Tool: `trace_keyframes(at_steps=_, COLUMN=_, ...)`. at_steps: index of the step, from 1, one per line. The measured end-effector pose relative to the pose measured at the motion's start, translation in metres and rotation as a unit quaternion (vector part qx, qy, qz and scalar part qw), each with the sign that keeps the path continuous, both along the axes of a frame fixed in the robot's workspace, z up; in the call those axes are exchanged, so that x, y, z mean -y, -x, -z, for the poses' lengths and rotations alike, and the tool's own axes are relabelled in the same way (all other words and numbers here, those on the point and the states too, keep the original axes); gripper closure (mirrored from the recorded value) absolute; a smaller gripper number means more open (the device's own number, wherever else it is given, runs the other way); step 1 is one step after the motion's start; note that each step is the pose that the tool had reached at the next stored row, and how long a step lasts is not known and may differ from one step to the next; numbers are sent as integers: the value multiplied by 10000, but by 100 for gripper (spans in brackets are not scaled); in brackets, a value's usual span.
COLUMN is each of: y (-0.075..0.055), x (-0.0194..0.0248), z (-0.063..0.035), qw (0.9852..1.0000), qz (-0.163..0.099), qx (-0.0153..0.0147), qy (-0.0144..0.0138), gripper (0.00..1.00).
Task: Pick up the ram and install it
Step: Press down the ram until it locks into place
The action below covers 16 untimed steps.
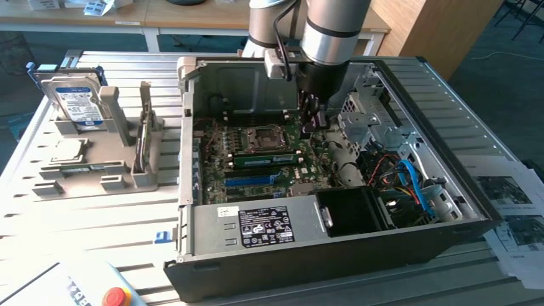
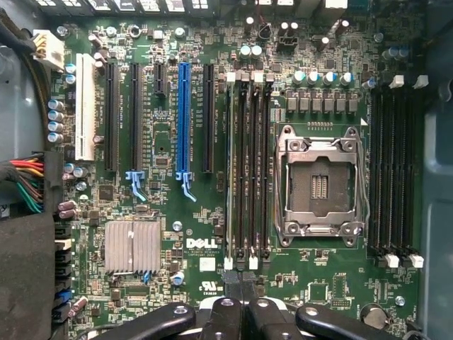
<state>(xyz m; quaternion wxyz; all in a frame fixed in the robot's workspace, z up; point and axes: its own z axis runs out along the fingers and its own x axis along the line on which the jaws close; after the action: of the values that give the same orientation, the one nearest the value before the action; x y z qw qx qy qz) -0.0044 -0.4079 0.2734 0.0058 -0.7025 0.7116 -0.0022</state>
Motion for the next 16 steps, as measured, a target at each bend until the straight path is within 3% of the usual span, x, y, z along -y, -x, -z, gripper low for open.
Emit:
trace_keyframes(at_steps=2, y=-3, x=1, z=-2, qw=10000, qz=1, qx=-32, qy=2, gripper=90)
trace_keyframes(at_steps=6, y=-3, x=1, z=-1, qw=10000, qz=1, qx=-33, qy=2, gripper=90)
trace_keyframes(at_steps=10, y=-5, x=1, z=-2, qw=10000, qz=1, qx=-84, qy=19, gripper=90)
trace_keyframes(at_steps=16, y=-5, x=1, z=-1, qw=10000, qz=1, qx=-91, qy=19, gripper=90)
